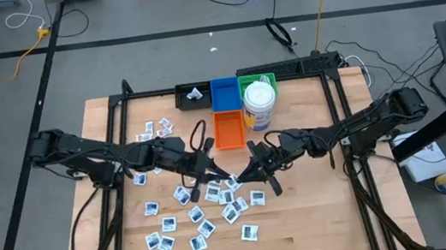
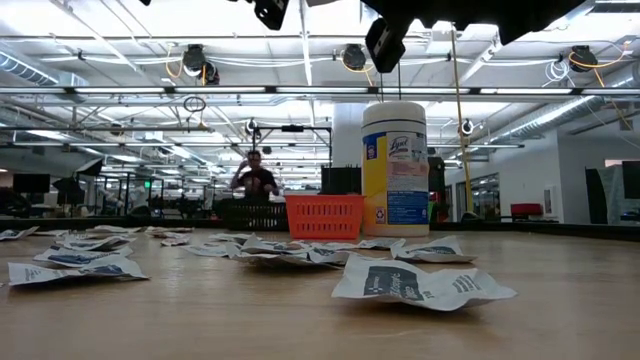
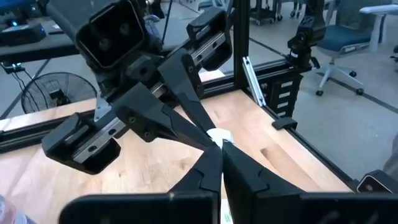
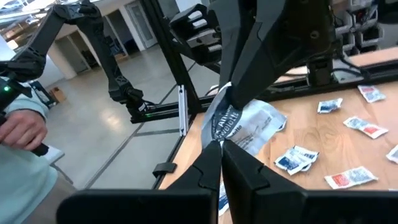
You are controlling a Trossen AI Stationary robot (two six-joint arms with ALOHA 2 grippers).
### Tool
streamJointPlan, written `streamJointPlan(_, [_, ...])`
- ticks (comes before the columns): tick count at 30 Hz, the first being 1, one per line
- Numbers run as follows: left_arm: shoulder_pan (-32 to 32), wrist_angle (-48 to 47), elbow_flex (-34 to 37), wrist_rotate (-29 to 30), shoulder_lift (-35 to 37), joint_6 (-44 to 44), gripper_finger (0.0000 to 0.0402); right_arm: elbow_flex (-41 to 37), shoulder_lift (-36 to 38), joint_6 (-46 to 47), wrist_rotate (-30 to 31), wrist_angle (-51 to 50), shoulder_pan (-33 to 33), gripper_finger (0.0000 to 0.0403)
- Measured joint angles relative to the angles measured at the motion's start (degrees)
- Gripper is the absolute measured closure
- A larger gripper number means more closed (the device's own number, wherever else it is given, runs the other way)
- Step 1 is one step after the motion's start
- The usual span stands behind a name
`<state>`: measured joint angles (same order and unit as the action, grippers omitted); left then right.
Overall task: Pick & Place First Aid Supplies
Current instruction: Put the gray towelette pack into the black bin
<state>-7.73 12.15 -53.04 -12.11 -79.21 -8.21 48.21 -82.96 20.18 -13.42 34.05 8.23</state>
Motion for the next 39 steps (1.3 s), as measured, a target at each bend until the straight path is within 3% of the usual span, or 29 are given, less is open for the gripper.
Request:
streamJointPlan(8, [1.29,-2.09,0.00,-0.48,0.17,9.46,0.0399,0.00,0.00,-0.51,2.85,-0.50,-0.01,0.0333])
streamJointPlan(14, [3.43,-14.32,0.00,-1.59,0.10,16.84,0.0400,0.00,0.09,-1.37,2.78,-0.76,-0.02,0.0290])
streamJointPlan(27, [10.89,-44.20,0.00,-3.58,0.12,27.92,0.0401,0.00,0.07,-1.37,-0.45,-0.88,-0.53,0.0285])
streamJointPlan(31, [15.63,-49.09,0.00,-3.76,0.15,28.89,0.0401,0.00,0.07,-1.39,-0.41,-0.88,-1.18,0.0288])
streamJointPlan(39, [32.47,-55.70,0.00,0.40,0.15,30.67,0.0401,0.02,0.07,-1.38,-0.32,-0.25,-1.95,0.0289])
